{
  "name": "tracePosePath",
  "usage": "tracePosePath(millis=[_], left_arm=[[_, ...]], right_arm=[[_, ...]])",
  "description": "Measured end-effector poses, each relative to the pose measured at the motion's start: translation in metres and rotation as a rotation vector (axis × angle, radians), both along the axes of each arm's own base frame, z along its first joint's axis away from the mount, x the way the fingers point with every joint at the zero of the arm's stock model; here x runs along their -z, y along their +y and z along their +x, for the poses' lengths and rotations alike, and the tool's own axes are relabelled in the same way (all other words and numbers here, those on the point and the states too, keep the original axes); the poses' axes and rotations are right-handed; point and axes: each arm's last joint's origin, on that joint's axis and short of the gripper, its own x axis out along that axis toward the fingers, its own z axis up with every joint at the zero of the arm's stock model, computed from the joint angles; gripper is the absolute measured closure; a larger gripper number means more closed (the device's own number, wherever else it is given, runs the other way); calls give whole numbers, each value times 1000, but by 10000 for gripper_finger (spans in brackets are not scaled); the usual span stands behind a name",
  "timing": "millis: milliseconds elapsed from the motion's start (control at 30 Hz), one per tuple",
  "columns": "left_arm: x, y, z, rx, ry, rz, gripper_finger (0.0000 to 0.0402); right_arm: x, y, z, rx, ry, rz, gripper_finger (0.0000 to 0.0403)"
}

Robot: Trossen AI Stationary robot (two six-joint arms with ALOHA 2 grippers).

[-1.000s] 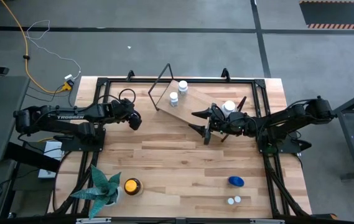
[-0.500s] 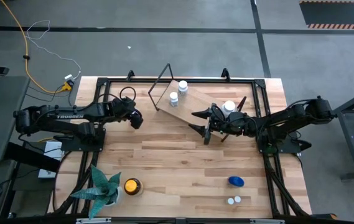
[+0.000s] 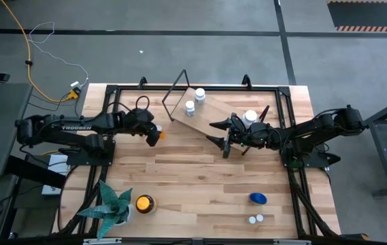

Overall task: Pick and place medicine bottles onto shelf by color
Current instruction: Put the top orange pill bottle on the shelf

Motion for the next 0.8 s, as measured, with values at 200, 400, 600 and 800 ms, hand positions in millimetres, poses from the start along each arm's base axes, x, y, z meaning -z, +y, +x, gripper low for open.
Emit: tracePosePath(millis=[200, 400, 600, 800], left_arm=[[-25, -11, 18, 63, -91, 82, 192], [-42, -25, 40, 101, -98, 160, 192], [-55, -12, 85, 130, 28, 222, 192], [-52, 16, 124, 87, 242, 273, 192]], right_arm=[[0, 0, 0, 0, 0, -1, 135], [0, 0, 0, 0, 0, -1, 135], [0, 0, 0, 0, 1, 0, 135], [2, 0, 0, 0, 21, -1, 135]])
